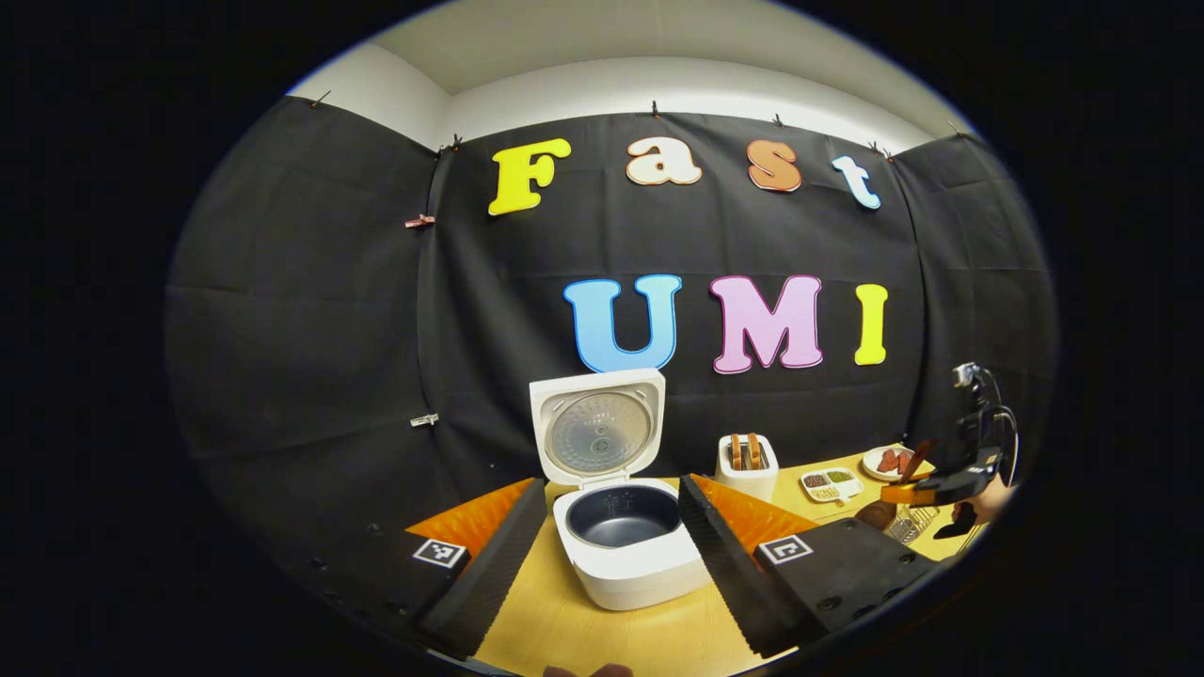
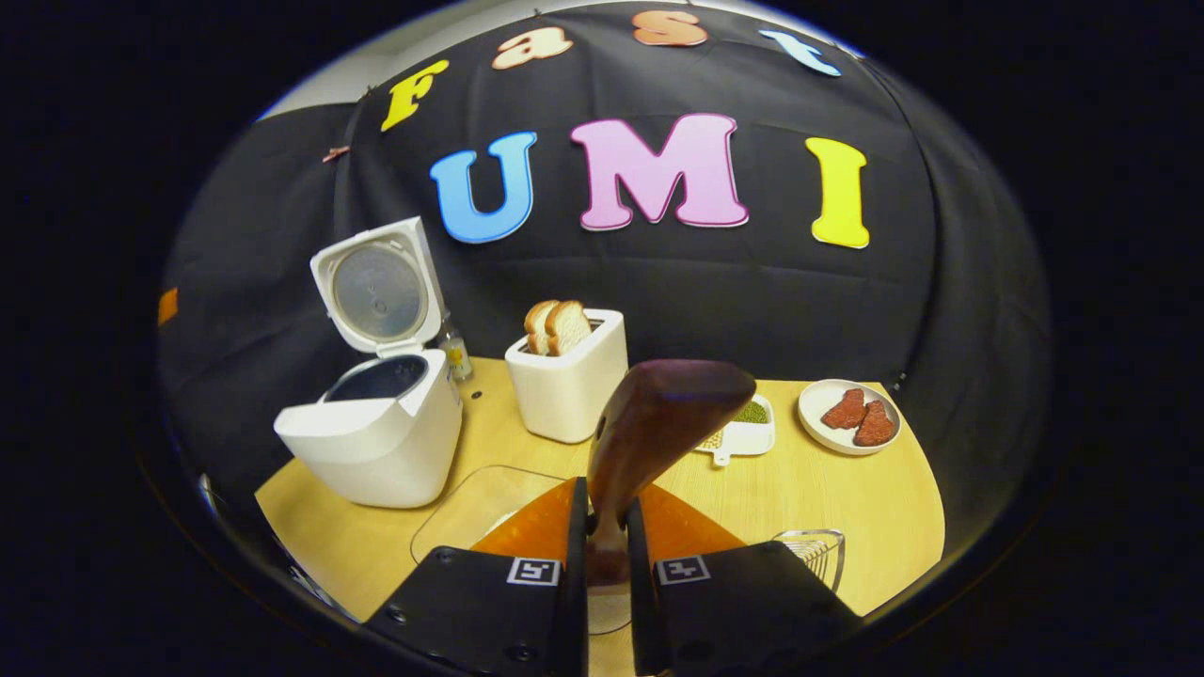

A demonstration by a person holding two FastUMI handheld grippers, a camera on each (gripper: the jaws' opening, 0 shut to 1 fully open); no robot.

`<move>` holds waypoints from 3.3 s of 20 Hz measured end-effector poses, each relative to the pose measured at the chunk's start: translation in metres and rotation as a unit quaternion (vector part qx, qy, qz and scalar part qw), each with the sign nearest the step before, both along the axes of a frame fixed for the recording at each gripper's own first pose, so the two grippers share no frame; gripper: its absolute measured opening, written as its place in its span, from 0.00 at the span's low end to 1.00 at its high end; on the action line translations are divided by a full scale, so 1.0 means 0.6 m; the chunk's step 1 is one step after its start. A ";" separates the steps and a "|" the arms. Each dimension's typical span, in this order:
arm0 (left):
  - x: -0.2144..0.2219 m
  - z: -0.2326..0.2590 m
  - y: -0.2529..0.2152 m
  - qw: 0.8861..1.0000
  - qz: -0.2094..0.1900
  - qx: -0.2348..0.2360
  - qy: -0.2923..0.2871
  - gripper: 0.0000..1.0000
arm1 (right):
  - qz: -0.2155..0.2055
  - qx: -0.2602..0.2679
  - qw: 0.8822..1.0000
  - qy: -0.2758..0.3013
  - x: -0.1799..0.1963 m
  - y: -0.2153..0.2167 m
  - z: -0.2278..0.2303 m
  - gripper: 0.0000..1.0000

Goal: Close the left gripper, press the button to open the rice cooker; take a wooden spoon from the chopstick holder with the right hand, scoop a spoonful of rice and pour it into the rice cooker, then put the wooden spoon back into the chopstick holder.

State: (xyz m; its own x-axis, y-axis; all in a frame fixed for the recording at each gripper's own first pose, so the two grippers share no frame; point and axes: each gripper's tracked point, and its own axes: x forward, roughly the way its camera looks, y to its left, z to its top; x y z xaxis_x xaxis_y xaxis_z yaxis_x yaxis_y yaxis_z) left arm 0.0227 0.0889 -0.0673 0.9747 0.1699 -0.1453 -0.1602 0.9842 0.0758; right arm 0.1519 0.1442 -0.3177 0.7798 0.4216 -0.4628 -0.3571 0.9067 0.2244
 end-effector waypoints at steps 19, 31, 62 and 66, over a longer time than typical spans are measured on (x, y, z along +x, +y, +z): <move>-0.006 -0.035 0.093 1.000 -0.001 -0.029 0.010 0.97 | -0.128 0.164 0.966 0.152 -0.016 0.124 -0.094 0.17; -0.019 -0.026 0.094 1.000 0.002 -0.030 -0.001 0.97 | -0.219 0.348 0.885 0.219 -0.021 0.059 -0.090 0.16; -0.036 -0.049 0.064 0.998 -0.034 -0.055 -0.017 0.98 | -0.181 0.490 0.829 0.198 0.092 0.198 0.264 0.16; -0.038 -0.061 0.079 0.998 -0.025 -0.064 -0.014 0.98 | -0.171 0.501 0.824 0.201 0.128 0.282 0.292 0.16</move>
State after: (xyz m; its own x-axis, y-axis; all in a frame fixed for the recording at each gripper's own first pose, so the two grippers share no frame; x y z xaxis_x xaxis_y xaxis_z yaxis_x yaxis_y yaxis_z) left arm -0.0003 0.1362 -0.1038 0.9853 0.1033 -0.1361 -0.1114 0.9923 -0.0537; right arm 0.2288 0.3136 -0.1424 0.8008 0.5363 -0.2664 0.1674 0.2266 0.9595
